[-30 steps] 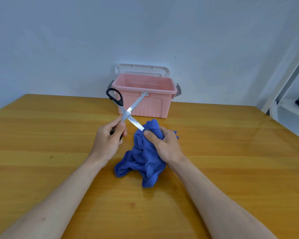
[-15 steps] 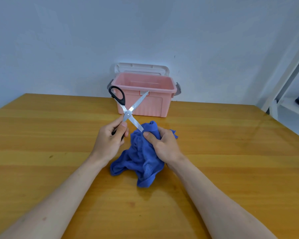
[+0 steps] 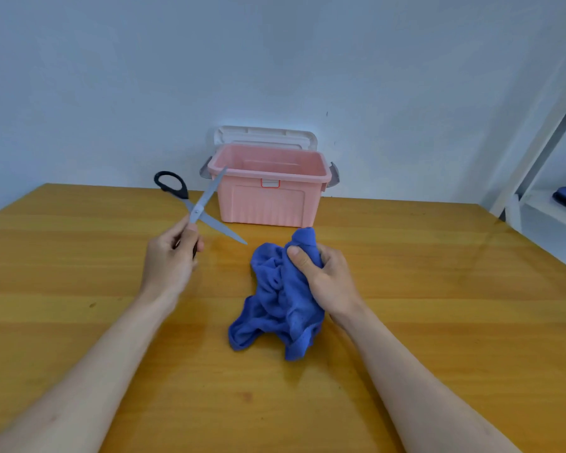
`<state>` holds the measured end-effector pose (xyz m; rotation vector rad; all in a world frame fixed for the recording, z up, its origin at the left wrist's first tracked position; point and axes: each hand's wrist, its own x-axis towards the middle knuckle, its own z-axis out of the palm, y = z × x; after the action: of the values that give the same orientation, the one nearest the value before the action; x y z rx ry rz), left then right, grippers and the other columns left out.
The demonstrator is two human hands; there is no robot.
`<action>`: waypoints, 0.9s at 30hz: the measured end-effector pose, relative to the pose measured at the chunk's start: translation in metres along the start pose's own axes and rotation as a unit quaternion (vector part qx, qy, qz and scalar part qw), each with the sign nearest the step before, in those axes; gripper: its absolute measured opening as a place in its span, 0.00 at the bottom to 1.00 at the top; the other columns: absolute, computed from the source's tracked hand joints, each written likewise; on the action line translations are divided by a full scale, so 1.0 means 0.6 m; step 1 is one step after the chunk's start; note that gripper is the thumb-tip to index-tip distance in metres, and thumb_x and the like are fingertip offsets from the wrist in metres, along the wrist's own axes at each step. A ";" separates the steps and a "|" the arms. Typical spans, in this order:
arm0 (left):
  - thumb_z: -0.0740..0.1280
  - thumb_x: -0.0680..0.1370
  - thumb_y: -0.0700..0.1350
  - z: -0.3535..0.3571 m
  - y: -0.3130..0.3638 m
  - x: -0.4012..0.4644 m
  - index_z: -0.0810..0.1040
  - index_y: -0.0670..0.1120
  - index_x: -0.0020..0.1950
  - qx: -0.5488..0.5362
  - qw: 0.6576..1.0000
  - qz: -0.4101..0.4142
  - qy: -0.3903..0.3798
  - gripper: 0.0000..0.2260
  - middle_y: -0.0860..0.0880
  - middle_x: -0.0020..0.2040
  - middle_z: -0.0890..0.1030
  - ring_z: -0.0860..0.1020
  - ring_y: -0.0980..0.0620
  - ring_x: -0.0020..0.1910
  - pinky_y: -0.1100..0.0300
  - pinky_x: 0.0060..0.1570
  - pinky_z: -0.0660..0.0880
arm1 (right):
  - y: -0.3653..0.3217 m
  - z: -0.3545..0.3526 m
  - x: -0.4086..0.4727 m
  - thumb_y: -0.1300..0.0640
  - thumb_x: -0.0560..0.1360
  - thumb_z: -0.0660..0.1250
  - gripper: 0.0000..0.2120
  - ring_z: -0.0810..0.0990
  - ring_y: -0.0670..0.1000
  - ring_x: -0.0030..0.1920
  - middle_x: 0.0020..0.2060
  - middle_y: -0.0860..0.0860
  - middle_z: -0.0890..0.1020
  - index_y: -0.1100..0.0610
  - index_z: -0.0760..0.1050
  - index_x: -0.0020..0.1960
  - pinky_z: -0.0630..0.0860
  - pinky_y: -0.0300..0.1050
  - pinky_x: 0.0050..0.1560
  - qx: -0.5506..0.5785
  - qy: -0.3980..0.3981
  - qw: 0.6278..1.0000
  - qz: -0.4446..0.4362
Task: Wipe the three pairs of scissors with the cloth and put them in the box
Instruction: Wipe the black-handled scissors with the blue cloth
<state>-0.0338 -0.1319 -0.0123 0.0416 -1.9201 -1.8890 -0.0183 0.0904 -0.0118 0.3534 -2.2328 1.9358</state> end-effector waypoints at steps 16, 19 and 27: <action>0.59 0.83 0.41 0.039 -0.005 -0.046 0.80 0.51 0.62 0.016 0.980 0.011 -0.196 0.13 0.49 0.31 0.70 0.59 0.50 0.30 0.61 0.26 0.57 | 0.003 0.013 0.011 0.59 0.79 0.62 0.13 0.82 0.52 0.58 0.55 0.54 0.84 0.55 0.79 0.61 0.78 0.47 0.59 0.144 0.050 0.988 0.041; 0.59 0.83 0.41 0.045 -0.003 -0.054 0.78 0.54 0.64 -0.003 0.977 0.009 -0.213 0.15 0.48 0.31 0.69 0.59 0.51 0.29 0.61 0.25 0.57 | 0.000 0.020 0.009 0.50 0.81 0.58 0.17 0.81 0.46 0.53 0.43 0.47 0.85 0.53 0.84 0.45 0.73 0.42 0.55 0.273 0.028 0.951 0.143; 0.60 0.83 0.41 0.055 0.000 -0.066 0.72 0.52 0.70 0.037 0.971 0.045 -0.231 0.17 0.60 0.31 0.75 0.68 0.61 0.26 0.72 0.30 0.65 | 0.003 0.035 0.005 0.55 0.77 0.64 0.10 0.83 0.58 0.54 0.47 0.61 0.85 0.61 0.80 0.45 0.78 0.54 0.59 0.180 -0.048 0.970 0.155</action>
<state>-0.0088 -0.0881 -0.0227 -0.4957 -2.2414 -1.8844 -0.0213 0.0698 -0.0155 0.1495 -2.0871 2.5470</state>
